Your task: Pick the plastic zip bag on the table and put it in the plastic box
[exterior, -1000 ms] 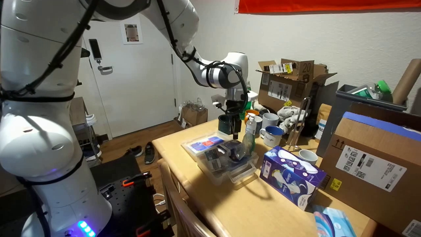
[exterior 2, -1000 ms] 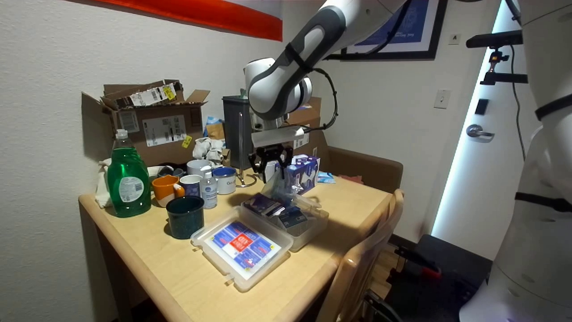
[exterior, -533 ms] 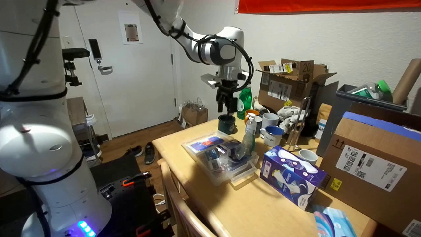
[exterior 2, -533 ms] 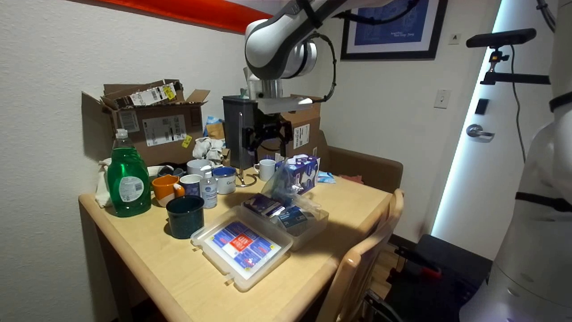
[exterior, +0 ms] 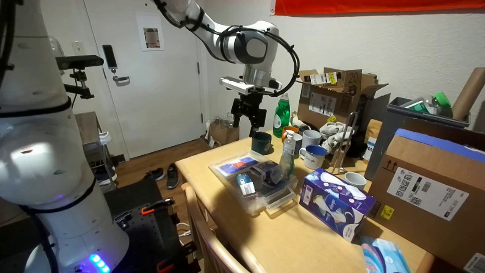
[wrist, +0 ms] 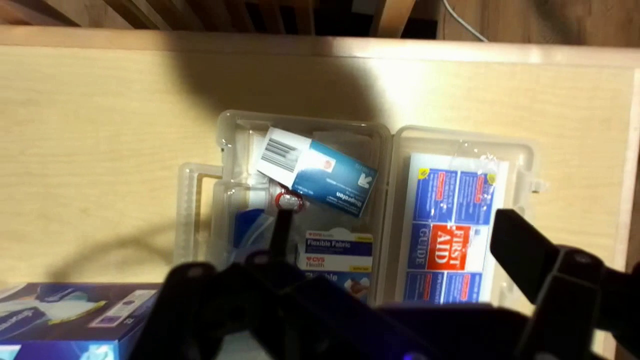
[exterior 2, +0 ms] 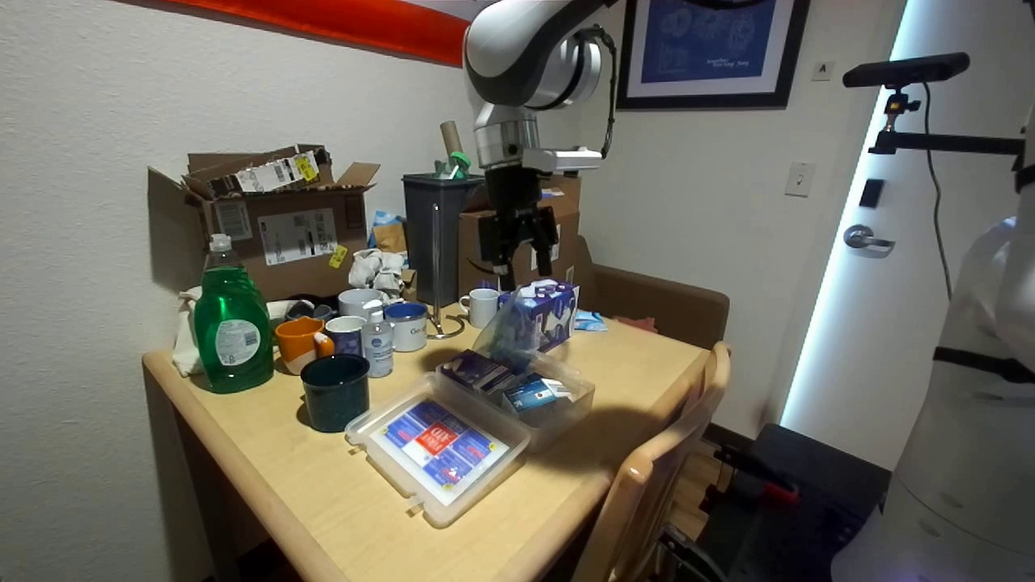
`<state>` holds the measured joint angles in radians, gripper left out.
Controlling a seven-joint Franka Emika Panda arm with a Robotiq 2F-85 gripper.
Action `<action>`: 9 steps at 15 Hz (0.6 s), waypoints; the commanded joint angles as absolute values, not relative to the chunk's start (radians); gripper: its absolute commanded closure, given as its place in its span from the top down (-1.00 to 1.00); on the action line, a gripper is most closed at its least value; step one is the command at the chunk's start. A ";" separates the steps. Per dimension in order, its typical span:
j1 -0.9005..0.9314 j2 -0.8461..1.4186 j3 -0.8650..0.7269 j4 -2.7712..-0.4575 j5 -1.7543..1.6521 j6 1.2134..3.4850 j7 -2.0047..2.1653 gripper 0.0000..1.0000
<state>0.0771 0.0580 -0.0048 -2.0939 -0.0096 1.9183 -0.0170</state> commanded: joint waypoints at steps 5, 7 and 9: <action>0.048 -0.089 0.003 -2.220 -0.004 1.928 -0.185 1.00; 0.050 -0.047 0.006 -2.178 -0.010 1.905 -0.160 1.00; 0.049 -0.064 0.006 -2.194 -0.010 1.908 -0.174 1.00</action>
<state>0.0589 -0.0641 -0.0049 -2.1962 -0.0106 1.9099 -0.1735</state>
